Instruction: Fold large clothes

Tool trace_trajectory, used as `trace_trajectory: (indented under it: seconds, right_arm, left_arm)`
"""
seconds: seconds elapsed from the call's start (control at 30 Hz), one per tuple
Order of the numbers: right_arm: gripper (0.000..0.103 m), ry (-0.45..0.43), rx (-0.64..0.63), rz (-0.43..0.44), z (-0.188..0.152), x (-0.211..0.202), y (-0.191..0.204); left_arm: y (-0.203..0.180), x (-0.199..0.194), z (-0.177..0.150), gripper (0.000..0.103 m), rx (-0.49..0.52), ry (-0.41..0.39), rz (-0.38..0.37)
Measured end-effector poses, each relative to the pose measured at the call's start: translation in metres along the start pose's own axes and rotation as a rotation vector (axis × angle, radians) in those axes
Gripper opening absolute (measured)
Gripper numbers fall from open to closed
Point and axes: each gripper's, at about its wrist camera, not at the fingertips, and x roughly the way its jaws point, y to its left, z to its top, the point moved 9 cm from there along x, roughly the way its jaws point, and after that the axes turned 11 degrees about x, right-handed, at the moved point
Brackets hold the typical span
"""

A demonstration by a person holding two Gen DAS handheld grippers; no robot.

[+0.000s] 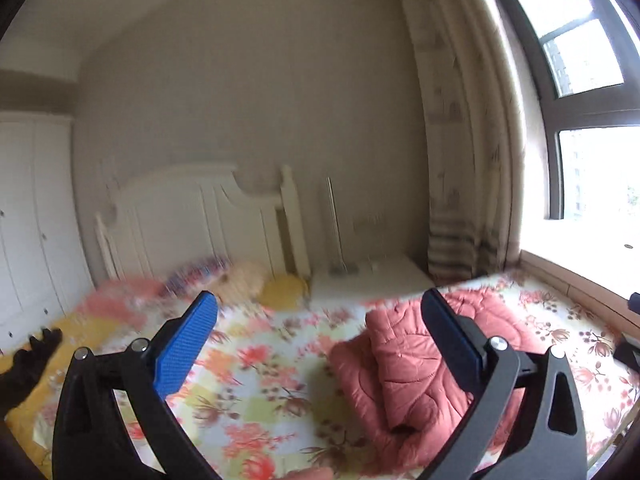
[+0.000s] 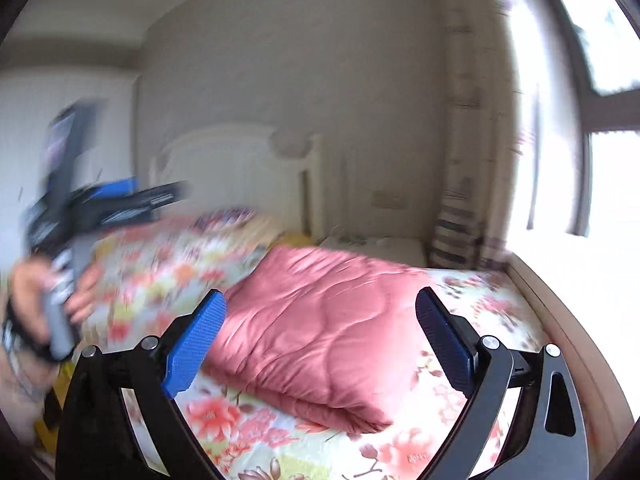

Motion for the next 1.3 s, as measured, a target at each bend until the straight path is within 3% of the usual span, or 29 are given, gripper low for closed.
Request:
trace_trajectory:
  seconds: [0.1, 0.2, 0.4, 0.5, 0.63, 0.83, 1.3]
  right_arm:
    - [0.092, 0.004, 0.111, -0.058, -0.005, -0.002, -0.025]
    - [0.092, 0.04, 0.149, -0.132, -0.033, 0.005, -0.038]
    - [0.092, 0.134, 0.084, -0.266, -0.095, 0.019, -0.037]
    - [0.092, 0.119, 0.056, -0.324, -0.105, 0.02, -0.032]
    - [0.092, 0.038, 0.019, -0.348, -0.099, 0.009, -0.023]
    - [0.092, -0.037, 0.076, -0.322, -0.083, -0.004, -0.027]
    - [0.092, -0.048, 0.041, -0.3, -0.083, -0.005, -0.013]
  left_arm:
    - [-0.005, -0.034, -0.019, 0.101, -0.054, -0.005, 0.056]
    - [-0.028, -0.044, -0.05, 0.101, -0.096, 0.058, -0.011]
    - [-0.084, -0.032, -0.105, 0.101, 0.003, 0.172, -0.085]
    - [-0.093, -0.026, -0.117, 0.101, -0.005, 0.19, -0.093]
    - [-0.094, -0.02, -0.129, 0.101, -0.032, 0.226, -0.101]
    - [-0.089, -0.021, -0.134, 0.101, -0.047, 0.23, -0.097]
    - [-0.089, -0.019, -0.139, 0.101, -0.049, 0.241, -0.102]
